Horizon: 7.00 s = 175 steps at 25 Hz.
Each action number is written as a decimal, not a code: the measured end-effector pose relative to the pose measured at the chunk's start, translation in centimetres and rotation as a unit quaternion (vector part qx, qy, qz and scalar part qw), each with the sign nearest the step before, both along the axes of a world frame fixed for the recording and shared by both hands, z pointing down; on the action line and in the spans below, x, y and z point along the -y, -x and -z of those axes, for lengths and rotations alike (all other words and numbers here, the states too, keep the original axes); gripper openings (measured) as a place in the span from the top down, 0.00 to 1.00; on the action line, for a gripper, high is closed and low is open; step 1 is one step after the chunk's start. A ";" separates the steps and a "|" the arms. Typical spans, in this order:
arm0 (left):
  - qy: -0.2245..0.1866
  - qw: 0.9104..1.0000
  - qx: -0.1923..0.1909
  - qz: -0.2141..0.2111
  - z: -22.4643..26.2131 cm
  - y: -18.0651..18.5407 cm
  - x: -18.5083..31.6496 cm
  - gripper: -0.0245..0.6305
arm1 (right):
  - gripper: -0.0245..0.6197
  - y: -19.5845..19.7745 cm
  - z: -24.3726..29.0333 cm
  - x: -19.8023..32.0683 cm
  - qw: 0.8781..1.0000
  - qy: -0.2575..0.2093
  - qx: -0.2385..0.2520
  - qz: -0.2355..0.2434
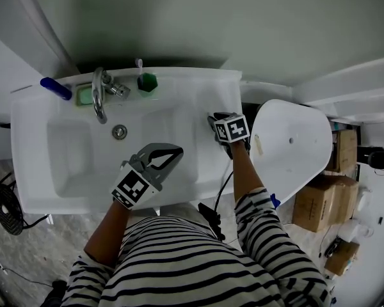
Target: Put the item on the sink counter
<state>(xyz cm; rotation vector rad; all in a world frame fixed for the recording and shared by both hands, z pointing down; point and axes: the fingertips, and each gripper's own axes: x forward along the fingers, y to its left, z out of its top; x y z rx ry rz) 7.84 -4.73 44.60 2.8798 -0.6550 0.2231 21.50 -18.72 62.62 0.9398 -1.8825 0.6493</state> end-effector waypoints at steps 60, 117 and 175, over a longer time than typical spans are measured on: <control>-0.028 0.999 0.004 0.014 2.5 2.3 -0.4 0.96 | 0.88 7.8 11.6 4.2 0.987 -0.128 0.101 0.005; -0.013 0.997 0.013 0.073 0.9 12.7 -0.5 0.96 | 0.88 24.5 17.6 10.0 0.913 -0.296 0.280 0.021; -0.078 0.994 -0.028 0.077 7.2 7.3 0.0 0.96 | 0.90 17.6 26.2 -10.0 0.889 -0.299 0.330 0.103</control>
